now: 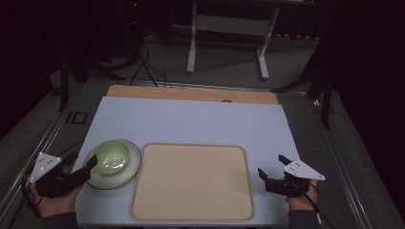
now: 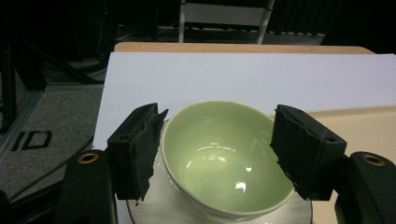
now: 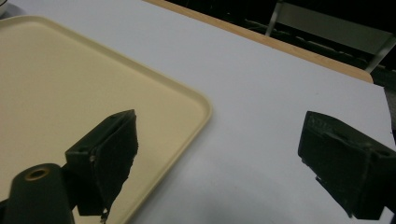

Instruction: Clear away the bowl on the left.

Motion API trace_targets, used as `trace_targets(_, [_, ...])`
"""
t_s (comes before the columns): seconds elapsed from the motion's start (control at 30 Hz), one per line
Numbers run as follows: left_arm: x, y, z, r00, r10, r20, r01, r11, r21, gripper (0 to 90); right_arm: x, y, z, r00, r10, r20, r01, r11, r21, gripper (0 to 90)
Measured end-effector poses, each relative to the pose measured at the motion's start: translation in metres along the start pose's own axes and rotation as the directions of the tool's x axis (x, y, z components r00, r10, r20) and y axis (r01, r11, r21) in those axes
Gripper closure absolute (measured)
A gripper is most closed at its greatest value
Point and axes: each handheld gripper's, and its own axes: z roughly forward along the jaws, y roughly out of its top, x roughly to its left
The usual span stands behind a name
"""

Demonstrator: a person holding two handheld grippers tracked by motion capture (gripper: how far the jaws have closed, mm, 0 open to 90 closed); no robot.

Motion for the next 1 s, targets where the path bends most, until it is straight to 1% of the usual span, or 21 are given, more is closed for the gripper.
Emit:
trace_targets(0.07, [0.001,0.000,0.000,1.0000,-0.005,-0.001,0.005,1.0000,0.003,33.1,0.000,0.000,0.001,1.0000,-0.002,-0.002,0.002,1.000,0.003,13.2])
trace_targets(0.27, [0.001,0.000,0.002,1.0000,-0.005,-0.006,0.005,0.9999,0.012,34.0,0.001,0.001,0.001,1.0000,0.000,-0.002,0.000,1.000,-0.004,12.6])
trace_targets(0.37, [0.001,0.000,0.005,1.0000,0.000,0.001,0.000,0.9996,0.029,35.3,0.001,0.000,0.001,1.0000,-0.002,0.009,0.002,1.000,-0.004,12.6])
trace_targets(0.4, [0.002,0.000,0.006,1.0000,0.002,-0.001,-0.002,0.9995,0.032,36.1,0.000,0.000,0.001,0.9999,-0.003,0.016,0.003,1.000,-0.002,12.6])
trace_targets(0.53, [0.004,-0.001,0.008,0.9999,0.001,-0.012,0.000,0.9990,0.044,37.8,0.000,0.001,0.002,0.9998,-0.001,0.018,0.001,1.000,0.000,12.9])
trace_targets(0.57, [0.005,-0.001,0.009,0.9999,-0.003,-0.014,0.003,0.9989,0.046,37.8,0.000,0.001,0.002,0.9998,-0.001,0.018,0.001,1.000,0.000,12.9])
trace_targets(0.67, [0.009,-0.003,0.012,0.9996,-0.023,-0.015,0.024,0.9983,0.053,42.1,0.000,0.001,0.002,0.9998,0.000,0.018,0.000,1.000,-0.003,13.1])
trace_targets(0.7, [0.012,-0.003,0.014,0.9993,-0.032,-0.020,0.034,0.9977,0.058,42.1,0.000,0.001,0.002,0.9998,0.001,0.019,-0.001,1.000,-0.005,13.2])
trace_targets(0.73, [0.017,-0.005,0.020,0.9982,-0.054,-0.023,0.056,0.9955,0.076,42.1,-0.001,0.001,0.002,0.9998,0.002,0.021,-0.001,1.000,-0.004,13.2])
trace_targets(0.77, [0.017,-0.005,0.020,0.9982,-0.054,-0.023,0.056,0.9955,0.076,42.2,-0.001,0.001,0.002,0.9998,0.002,0.021,-0.001,1.000,-0.004,13.2])
trace_targets(0.8, [0.021,-0.006,0.023,0.9975,-0.063,-0.033,0.065,0.9940,0.087,42.2,-0.001,0.001,0.002,0.9998,0.003,0.020,-0.003,1.000,-0.005,13.2])
trace_targets(0.93, [0.024,-0.008,0.024,0.9966,-0.072,-0.042,0.075,0.9925,0.096,42.5,0.000,0.001,0.003,0.9998,-0.004,0.020,0.004,1.000,0.005,13.1])
trace_targets(1.0, [0.023,-0.009,0.025,0.9974,-0.058,-0.042,0.062,0.9930,0.100,41.7,0.000,0.001,0.003,0.9998,0.000,0.019,0.000,1.000,0.004,13.1])
